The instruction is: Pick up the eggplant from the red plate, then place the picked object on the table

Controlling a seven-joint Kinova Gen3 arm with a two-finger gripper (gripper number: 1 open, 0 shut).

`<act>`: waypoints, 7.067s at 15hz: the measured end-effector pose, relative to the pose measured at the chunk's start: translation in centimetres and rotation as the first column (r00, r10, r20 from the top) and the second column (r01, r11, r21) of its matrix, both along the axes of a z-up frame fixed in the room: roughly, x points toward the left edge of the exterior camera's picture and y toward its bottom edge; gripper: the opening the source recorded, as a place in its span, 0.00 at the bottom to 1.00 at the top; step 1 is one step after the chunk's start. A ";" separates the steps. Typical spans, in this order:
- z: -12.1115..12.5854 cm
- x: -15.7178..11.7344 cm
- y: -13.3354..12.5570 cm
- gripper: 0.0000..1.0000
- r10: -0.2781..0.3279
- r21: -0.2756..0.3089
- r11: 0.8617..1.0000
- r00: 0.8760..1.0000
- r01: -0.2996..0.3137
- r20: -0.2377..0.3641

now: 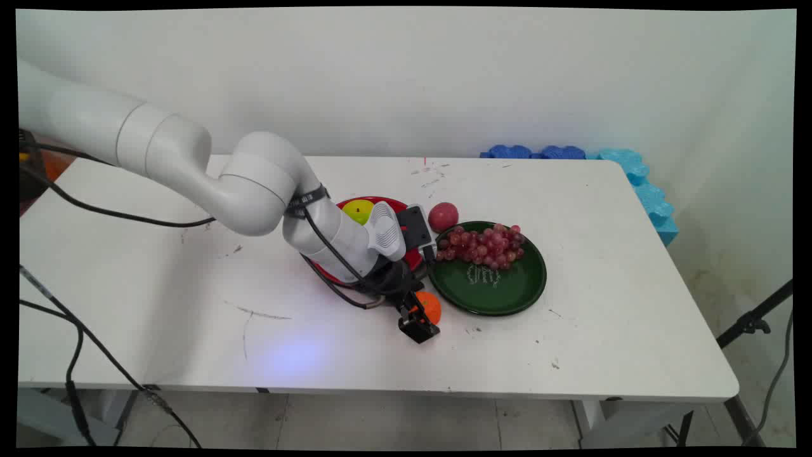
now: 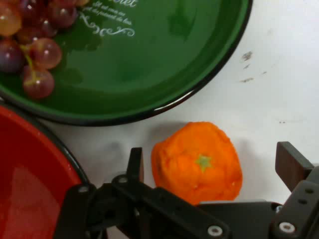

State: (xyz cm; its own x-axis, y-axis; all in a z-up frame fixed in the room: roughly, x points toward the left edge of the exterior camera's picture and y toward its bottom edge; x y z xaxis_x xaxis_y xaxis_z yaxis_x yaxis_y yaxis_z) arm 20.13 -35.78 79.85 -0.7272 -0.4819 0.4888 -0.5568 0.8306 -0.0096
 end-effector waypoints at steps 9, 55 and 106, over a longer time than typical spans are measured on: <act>9.6 1.9 -0.3 1.00 -0.056 -0.062 0.997 0.998 0.054 -0.031; 3.2 6.1 -17.6 0.00 -0.117 0.177 0.980 0.980 0.087 0.163; 2.0 -3.1 3.6 0.00 -0.167 0.016 0.986 0.984 0.168 -0.058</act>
State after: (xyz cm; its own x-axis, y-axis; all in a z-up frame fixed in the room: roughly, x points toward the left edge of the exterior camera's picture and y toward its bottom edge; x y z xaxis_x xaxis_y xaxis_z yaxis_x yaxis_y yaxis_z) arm 17.02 -32.21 81.82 -0.7700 -0.3662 0.5225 -0.4090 0.9118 0.0361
